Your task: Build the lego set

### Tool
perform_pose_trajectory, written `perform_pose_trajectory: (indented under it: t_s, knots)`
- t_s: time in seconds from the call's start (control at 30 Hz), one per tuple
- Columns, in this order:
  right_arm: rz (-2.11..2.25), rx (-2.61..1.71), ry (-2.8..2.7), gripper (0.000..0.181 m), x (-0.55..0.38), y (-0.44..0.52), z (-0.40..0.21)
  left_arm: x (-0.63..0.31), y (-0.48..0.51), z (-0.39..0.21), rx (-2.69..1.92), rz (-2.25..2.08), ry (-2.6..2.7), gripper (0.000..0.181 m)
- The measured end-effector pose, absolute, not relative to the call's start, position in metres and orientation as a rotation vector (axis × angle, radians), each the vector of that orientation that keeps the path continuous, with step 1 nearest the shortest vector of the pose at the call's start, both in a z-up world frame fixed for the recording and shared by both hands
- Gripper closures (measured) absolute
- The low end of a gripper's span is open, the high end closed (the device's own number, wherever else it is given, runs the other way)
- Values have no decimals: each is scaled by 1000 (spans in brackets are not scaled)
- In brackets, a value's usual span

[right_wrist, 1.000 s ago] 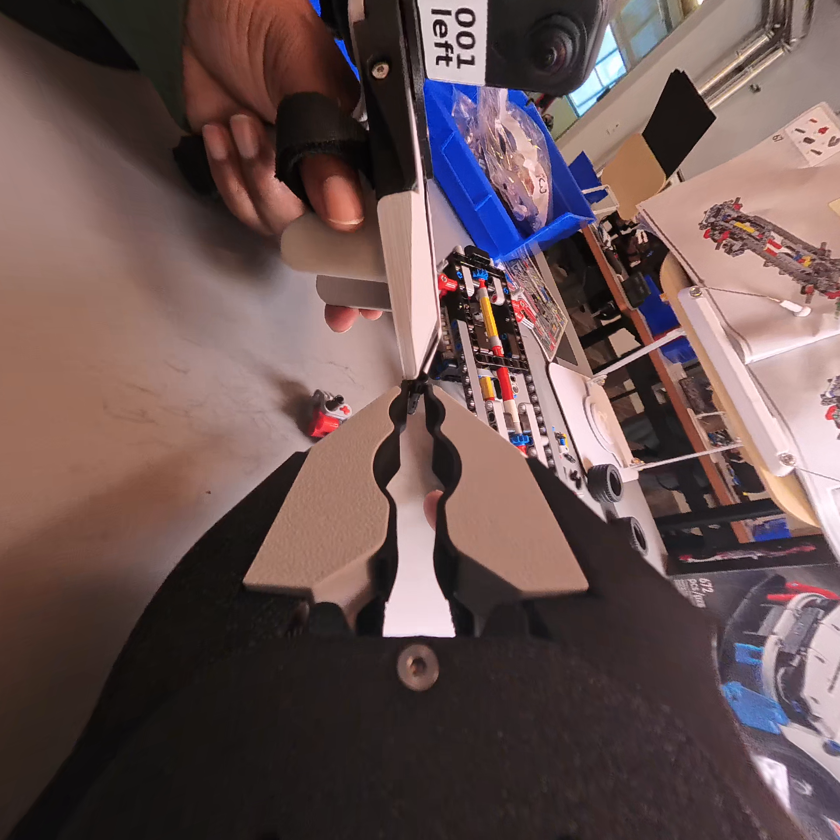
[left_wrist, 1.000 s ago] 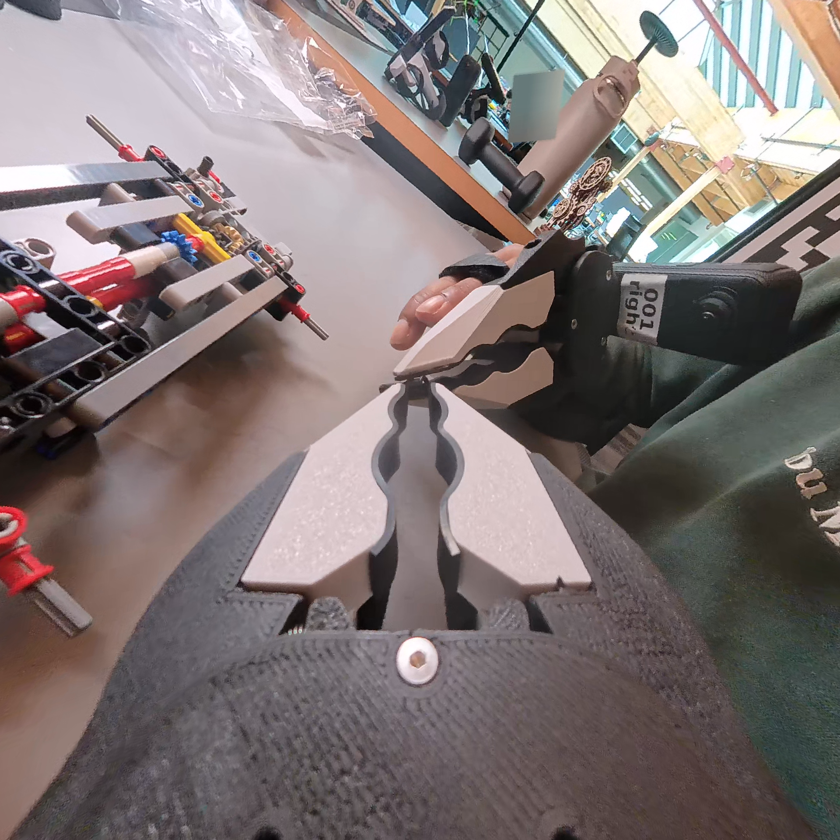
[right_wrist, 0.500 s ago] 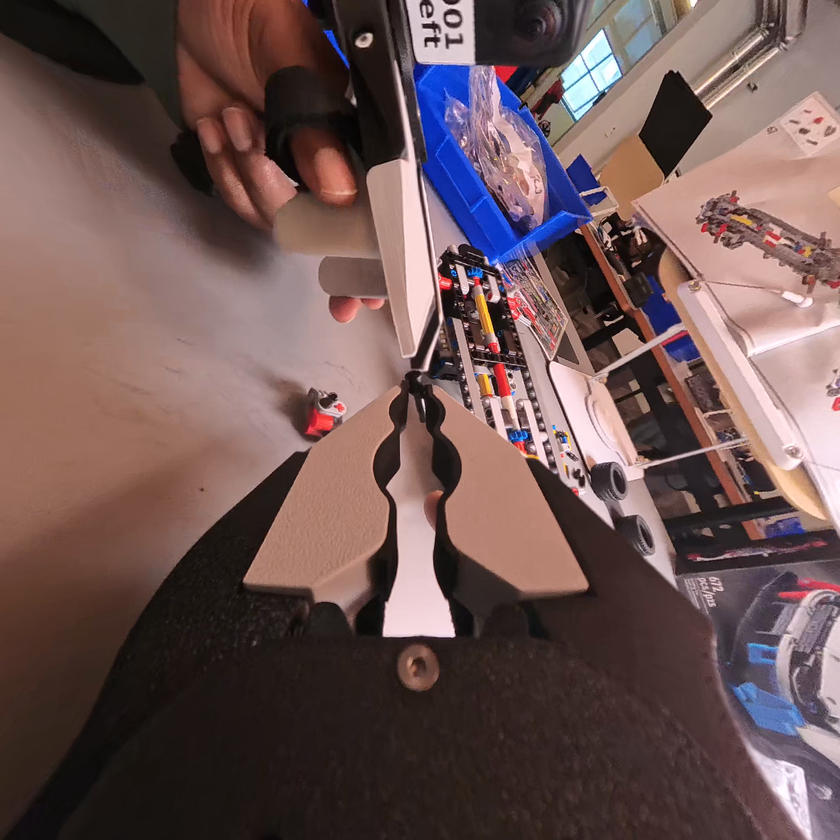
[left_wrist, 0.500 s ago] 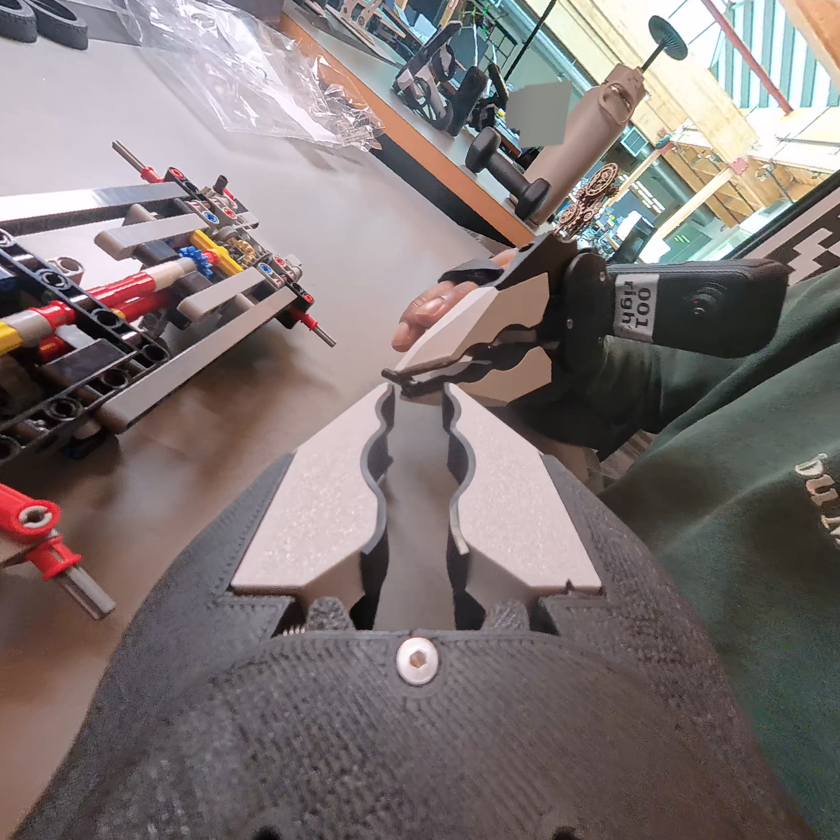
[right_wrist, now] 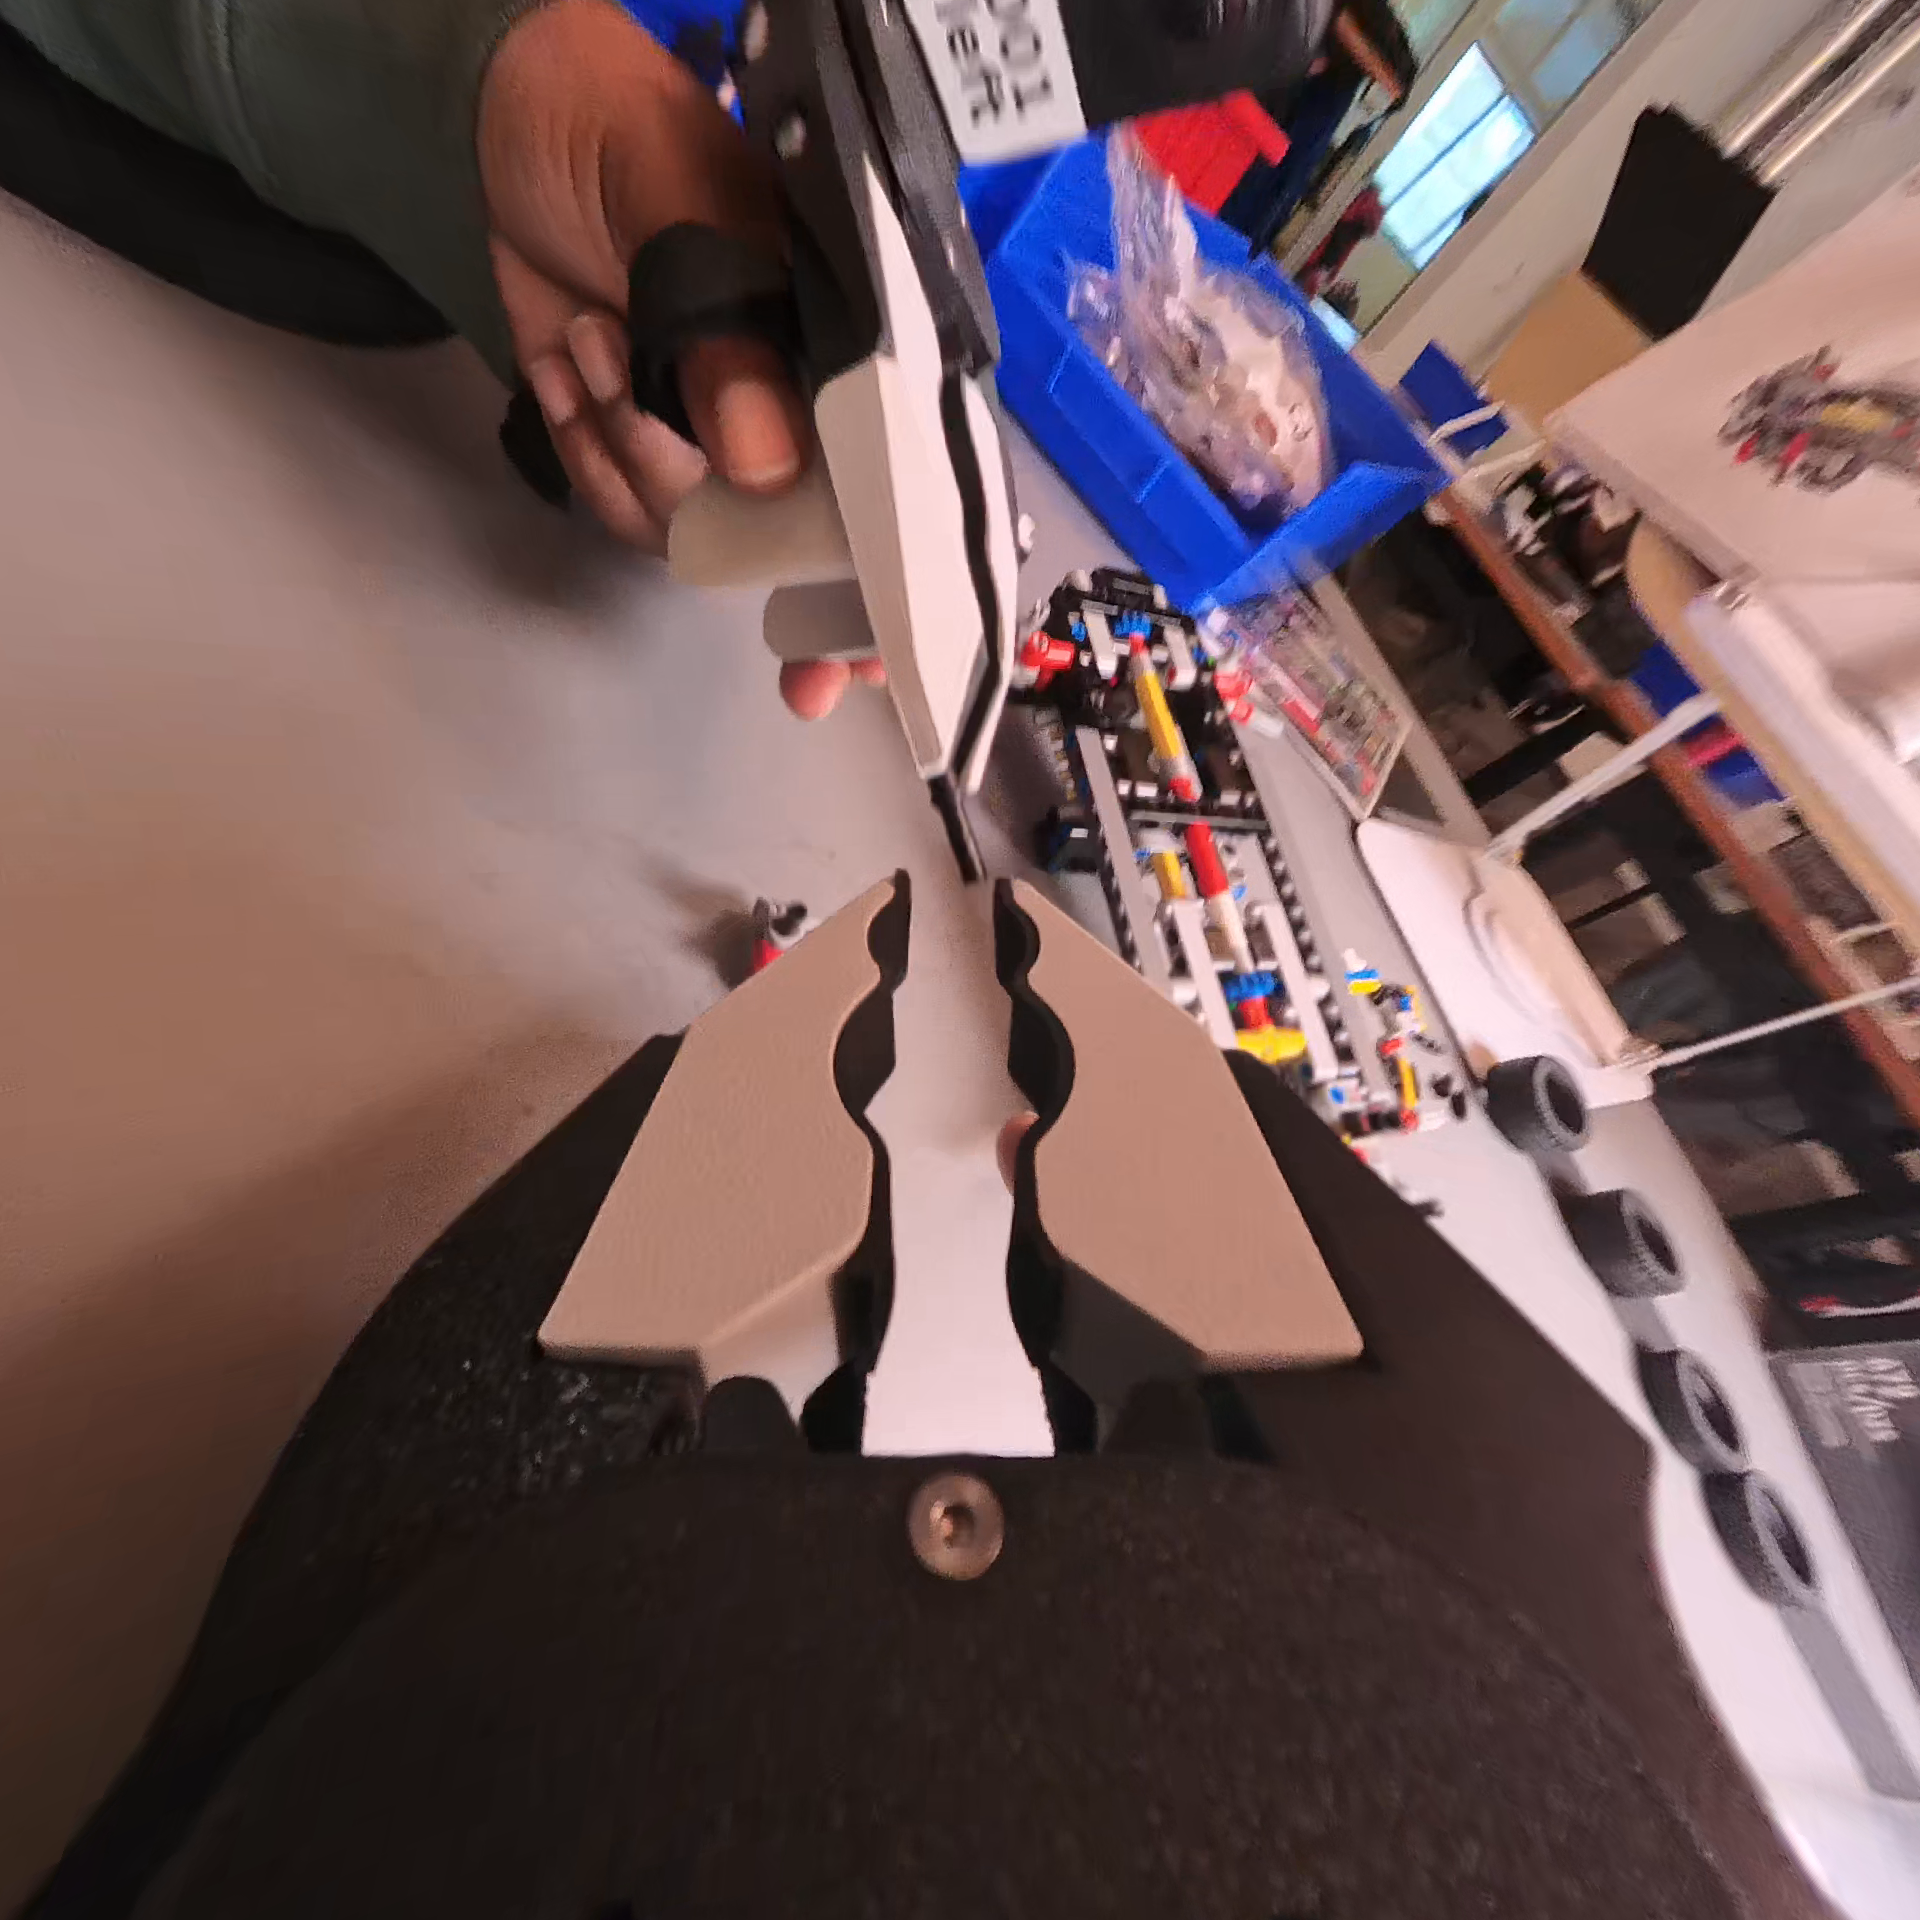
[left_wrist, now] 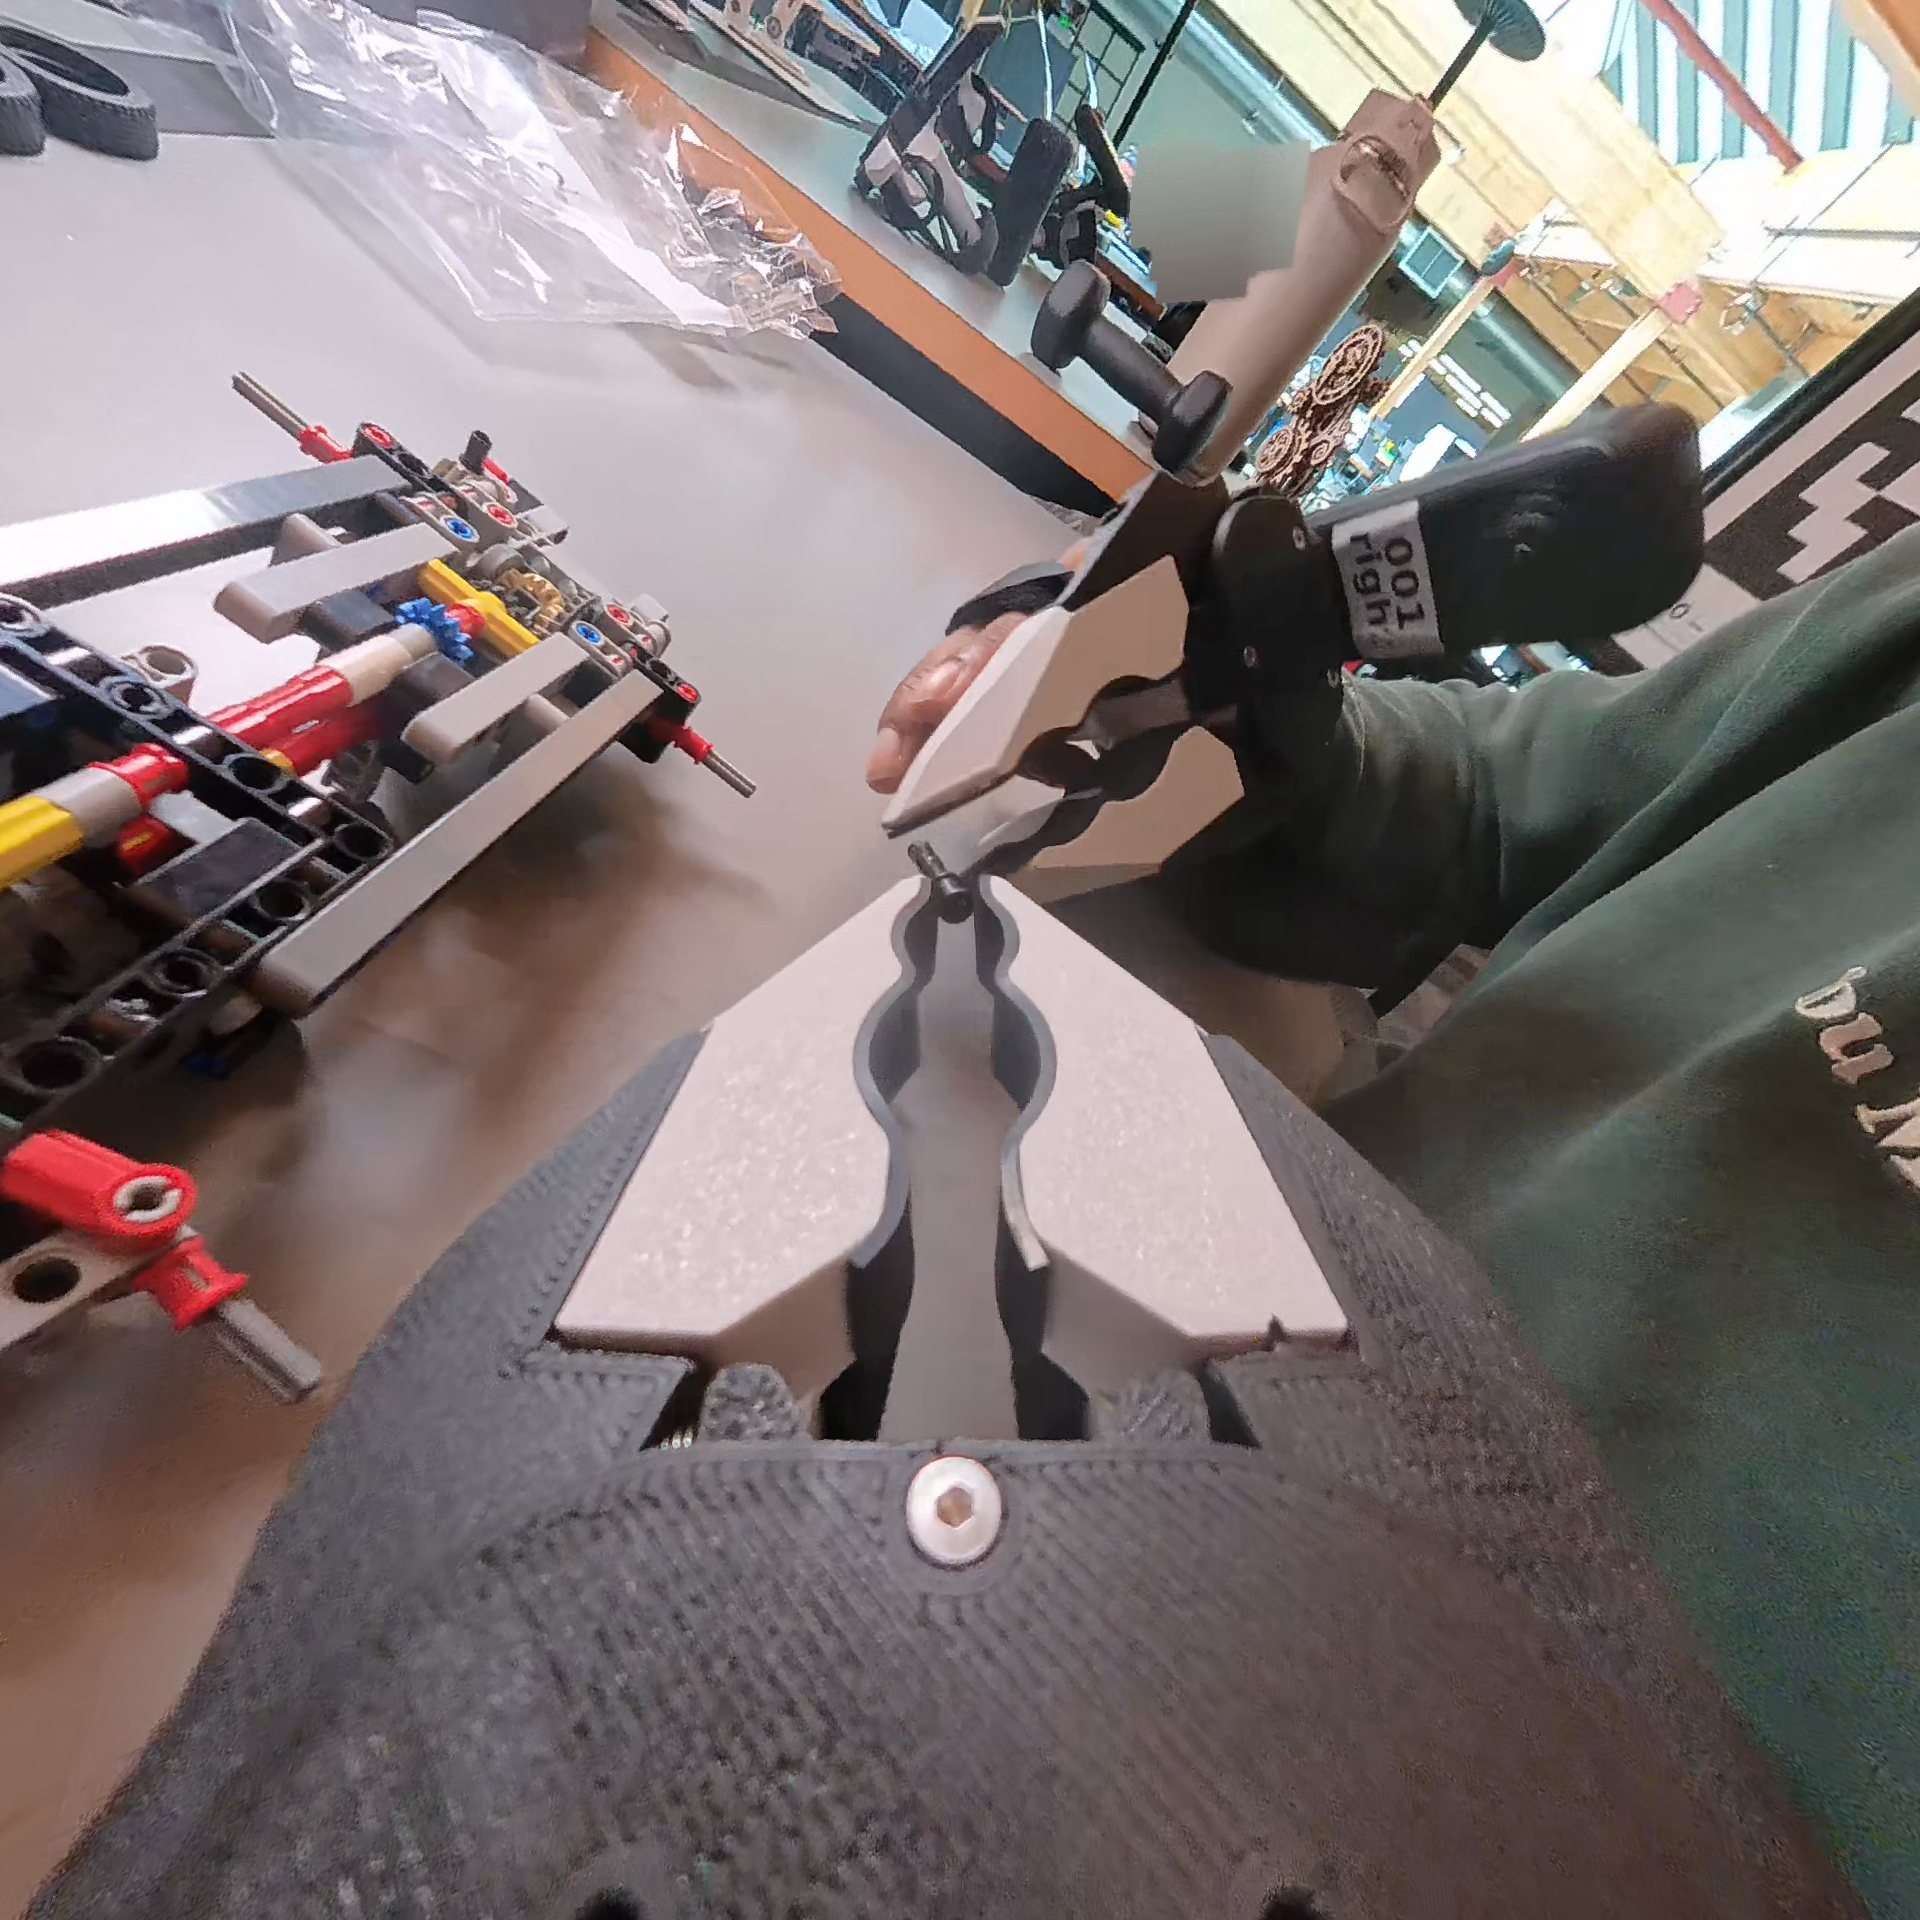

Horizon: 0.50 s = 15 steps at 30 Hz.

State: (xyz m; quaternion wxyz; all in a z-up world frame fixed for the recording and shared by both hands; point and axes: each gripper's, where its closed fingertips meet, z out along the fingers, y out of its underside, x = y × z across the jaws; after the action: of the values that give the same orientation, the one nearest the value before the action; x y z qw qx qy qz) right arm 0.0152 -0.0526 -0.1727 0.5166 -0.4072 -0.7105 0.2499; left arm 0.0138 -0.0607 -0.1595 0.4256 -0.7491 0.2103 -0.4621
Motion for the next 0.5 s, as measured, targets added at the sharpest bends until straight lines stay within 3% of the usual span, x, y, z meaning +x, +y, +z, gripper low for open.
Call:
perform_pose_trajectory:
  t_s: [0.5]
  knots:
    - [592, -1253, -2083, 160, 24, -66, -228, 8, -95, -193, -2086, -972, 916, 176]
